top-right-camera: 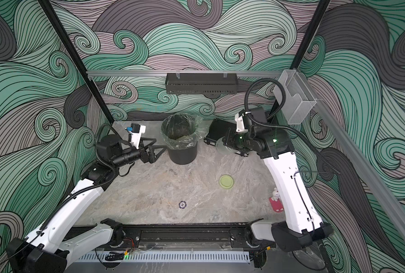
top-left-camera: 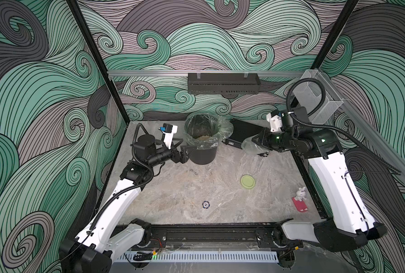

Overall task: Empty expired oatmeal from jars
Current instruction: Place the jar at the center of the board.

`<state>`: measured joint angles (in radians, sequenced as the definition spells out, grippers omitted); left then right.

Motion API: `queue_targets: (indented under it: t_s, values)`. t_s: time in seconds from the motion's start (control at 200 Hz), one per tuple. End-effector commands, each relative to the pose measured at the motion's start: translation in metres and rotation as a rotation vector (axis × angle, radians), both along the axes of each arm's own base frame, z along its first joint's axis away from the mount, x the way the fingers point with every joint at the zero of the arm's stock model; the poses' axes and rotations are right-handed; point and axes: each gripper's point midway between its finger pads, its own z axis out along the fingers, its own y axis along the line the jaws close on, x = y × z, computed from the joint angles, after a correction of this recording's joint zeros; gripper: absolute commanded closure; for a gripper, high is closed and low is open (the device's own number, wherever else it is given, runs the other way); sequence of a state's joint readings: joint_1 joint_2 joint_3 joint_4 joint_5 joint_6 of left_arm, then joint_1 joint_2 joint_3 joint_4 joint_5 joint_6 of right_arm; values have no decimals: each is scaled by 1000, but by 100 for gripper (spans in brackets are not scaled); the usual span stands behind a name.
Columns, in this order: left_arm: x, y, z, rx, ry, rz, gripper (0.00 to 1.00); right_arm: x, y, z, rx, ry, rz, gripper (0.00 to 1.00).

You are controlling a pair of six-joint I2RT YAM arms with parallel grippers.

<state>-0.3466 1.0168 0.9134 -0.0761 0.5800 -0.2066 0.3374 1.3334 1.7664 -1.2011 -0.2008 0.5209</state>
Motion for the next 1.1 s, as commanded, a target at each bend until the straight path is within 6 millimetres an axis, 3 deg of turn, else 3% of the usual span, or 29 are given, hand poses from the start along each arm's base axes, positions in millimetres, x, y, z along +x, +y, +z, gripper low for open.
queue_targets:
  t_s: [0.0,0.185,0.405,0.75,1.091]
  values:
    - [-21,-16,-23,124,-66,-111,2,-11,-6,-17,-94,1,34,100]
    - [-44,-39,-54,175,-122,-229,2,-20,9,-71,-136,107,83,100]
    - [-55,-54,-95,264,-165,-281,2,-19,32,-115,-176,173,129,100]
    - [-60,-61,-135,311,-161,-311,1,-5,61,-157,-217,225,174,100]
    - [-58,-63,-147,333,-142,-314,1,2,65,-193,-292,283,181,100]
